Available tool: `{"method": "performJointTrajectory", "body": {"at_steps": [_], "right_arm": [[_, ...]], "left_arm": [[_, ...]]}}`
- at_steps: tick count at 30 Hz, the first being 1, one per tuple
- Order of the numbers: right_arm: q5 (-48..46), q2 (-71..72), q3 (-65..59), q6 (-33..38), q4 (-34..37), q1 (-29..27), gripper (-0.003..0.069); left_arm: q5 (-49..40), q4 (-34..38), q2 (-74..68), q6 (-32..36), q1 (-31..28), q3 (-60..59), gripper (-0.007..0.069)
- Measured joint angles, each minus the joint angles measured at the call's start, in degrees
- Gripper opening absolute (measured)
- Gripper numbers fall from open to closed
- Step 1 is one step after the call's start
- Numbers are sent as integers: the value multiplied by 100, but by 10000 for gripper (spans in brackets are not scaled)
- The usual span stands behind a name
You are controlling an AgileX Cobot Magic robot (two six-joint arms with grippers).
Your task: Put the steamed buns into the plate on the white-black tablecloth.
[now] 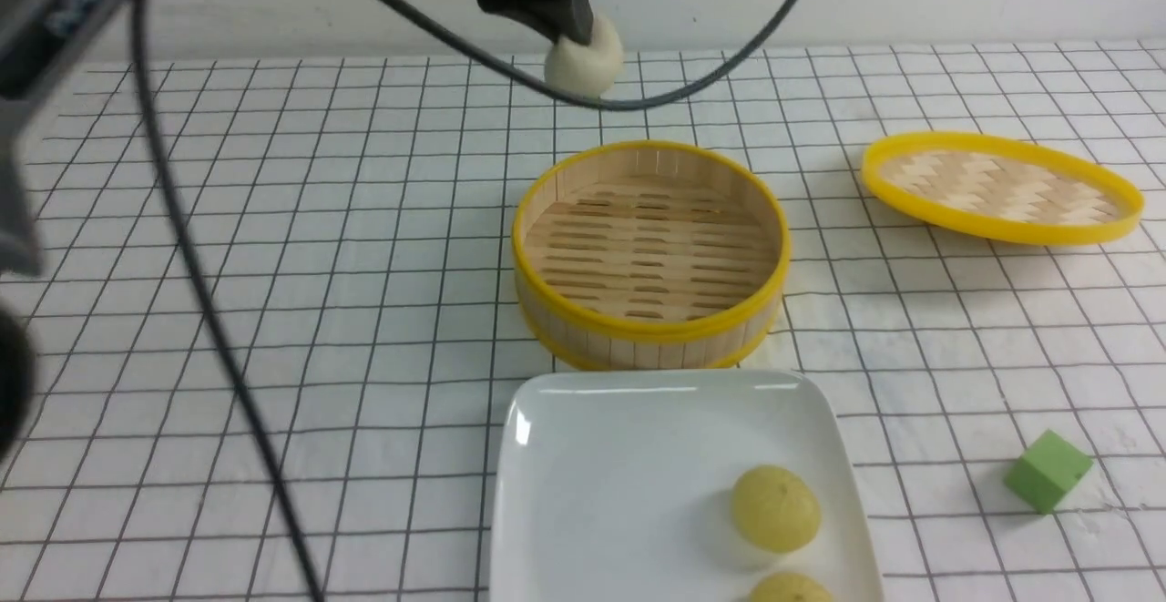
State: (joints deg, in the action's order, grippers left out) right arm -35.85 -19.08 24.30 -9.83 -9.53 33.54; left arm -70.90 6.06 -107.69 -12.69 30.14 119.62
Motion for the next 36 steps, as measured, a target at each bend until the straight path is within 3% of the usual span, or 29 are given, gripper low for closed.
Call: {"method": "performJointTrajectory", "body": {"at_steps": [6,7,11,13,16,19,20,21,22,26,32,33,34,36], "right_arm": [[-19,0,0,-11,0,0,15],[-25,0,0,-11,0,0,18],[-32,0,0,-11,0,0,22],[-32,0,0,-11,0,0,22],[-158,0,65,-11,0,0,22],[-734,106,481,-92,0,0,18],[-776,134,542,-107,0,0,15],[-1138,289,769,-190,0,0,5],[-1300,418,872,-240,0,0,0],[-1430,990,794,-330,-108,0,-2],[-180,1222,-204,-541,-126,0,-2],[74,1217,-339,-553,-118,0,-2],[367,1178,-520,-553,-68,0,-2],[480,1160,-565,-553,25,0,-2]], "left_arm": [[106,-11,653,49,694,-2413,23],[563,-11,599,-71,989,-3191,23],[1690,-6,230,-671,1275,-3999,38],[1839,-6,121,-789,1287,-4042,48],[2098,-6,-77,-924,1293,-4071,111],[2170,98,-95,-937,1293,-4071,248],[2170,97,-95,-937,1293,-4071,248],[2152,118,-28,-931,1293,-4064,328],[2120,118,-1,-927,1293,-4045,361],[2028,23,216,-868,1293,-3885,427],[1923,-161,412,-807,1293,-3767,386],[1861,-175,420,-750,1293,-3755,359],[1659,-178,420,-609,1293,-3741,262],[1522,-178,420,-457,1293,-3741,156]]}}
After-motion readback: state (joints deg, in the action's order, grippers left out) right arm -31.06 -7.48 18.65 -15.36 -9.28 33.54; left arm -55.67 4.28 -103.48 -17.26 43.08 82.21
